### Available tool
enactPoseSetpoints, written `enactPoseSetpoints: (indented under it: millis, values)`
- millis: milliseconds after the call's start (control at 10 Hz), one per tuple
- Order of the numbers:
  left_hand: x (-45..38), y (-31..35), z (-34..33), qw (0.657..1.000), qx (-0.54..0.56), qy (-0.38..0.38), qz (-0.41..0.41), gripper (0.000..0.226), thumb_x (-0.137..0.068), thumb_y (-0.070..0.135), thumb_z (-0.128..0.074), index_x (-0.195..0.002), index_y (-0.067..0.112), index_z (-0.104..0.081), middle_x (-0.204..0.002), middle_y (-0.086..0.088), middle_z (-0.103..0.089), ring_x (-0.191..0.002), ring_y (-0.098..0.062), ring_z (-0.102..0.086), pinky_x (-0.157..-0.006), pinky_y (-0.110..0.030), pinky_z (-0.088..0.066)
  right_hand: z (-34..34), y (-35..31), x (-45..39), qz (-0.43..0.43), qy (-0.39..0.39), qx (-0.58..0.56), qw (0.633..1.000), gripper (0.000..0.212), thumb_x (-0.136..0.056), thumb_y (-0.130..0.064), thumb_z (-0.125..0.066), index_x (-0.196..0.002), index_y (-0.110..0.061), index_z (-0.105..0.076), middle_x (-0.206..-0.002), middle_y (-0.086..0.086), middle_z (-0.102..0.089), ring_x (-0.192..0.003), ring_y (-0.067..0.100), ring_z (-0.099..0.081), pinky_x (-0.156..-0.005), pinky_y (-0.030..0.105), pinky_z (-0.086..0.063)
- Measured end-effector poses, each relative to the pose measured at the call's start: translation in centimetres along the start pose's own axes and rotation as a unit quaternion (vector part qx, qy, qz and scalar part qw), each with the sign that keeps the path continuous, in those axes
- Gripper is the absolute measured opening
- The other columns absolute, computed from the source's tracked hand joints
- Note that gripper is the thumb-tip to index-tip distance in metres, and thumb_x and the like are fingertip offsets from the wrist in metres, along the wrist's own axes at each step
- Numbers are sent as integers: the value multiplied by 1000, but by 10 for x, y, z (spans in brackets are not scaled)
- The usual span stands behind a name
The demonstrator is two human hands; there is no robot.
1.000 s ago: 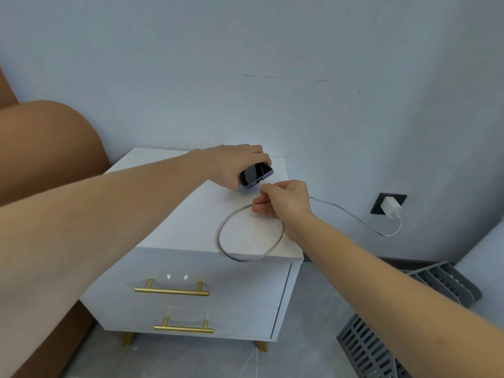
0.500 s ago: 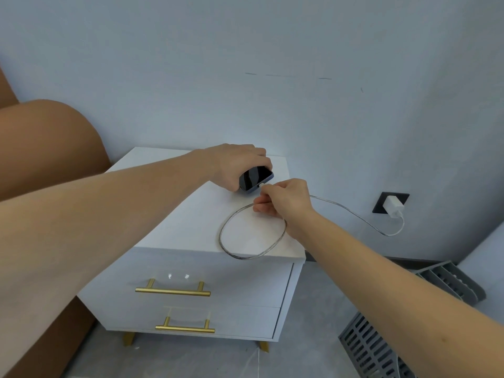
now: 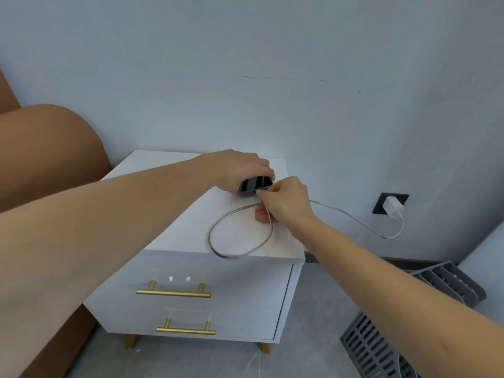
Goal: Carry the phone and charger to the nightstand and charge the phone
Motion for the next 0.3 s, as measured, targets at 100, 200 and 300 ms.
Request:
enactPoseSetpoints:
  millis: [100, 200, 300]
  values:
    - [3, 0, -8, 1000, -12, 10, -8, 70, -82, 0, -59, -141, 35, -48, -140, 13, -51, -127, -19, -46, -68, -36, -48, 4, -2, 4, 57, 20, 107, 992, 24, -85, -11, -66, -69, 5, -73, -54, 10, -73, -57, 26, -76, -69, 43, -66]
    - [4, -1, -18, 999, 23, 26, -18, 74, -83, -4, -59, -146, 33, -48, -150, 10, -48, -135, -20, -44, -85, -46, -55, 8, 1, 6, 61, 4, 112, 992, 19, -77, -2, -60, -63, 1, -73, -51, 8, -72, -51, 23, -74, -64, 42, -67]
    - [14, 1, -28, 996, 58, 71, 12, 73, -87, 0, -59, -150, 34, -44, -151, 9, -45, -135, -18, -43, -81, -38, -49, 13, 6, 8, 67, 4, 109, 992, 19, -81, -3, -61, -66, 1, -73, -52, 9, -72, -52, 25, -74, -63, 44, -67]
Point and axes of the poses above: each hand's wrist, its own x-axis away from the middle knuckle, its own z-axis out of the back of the hand, y = z × x, the point moved 1 cm from there along -x, towards the middle knuckle
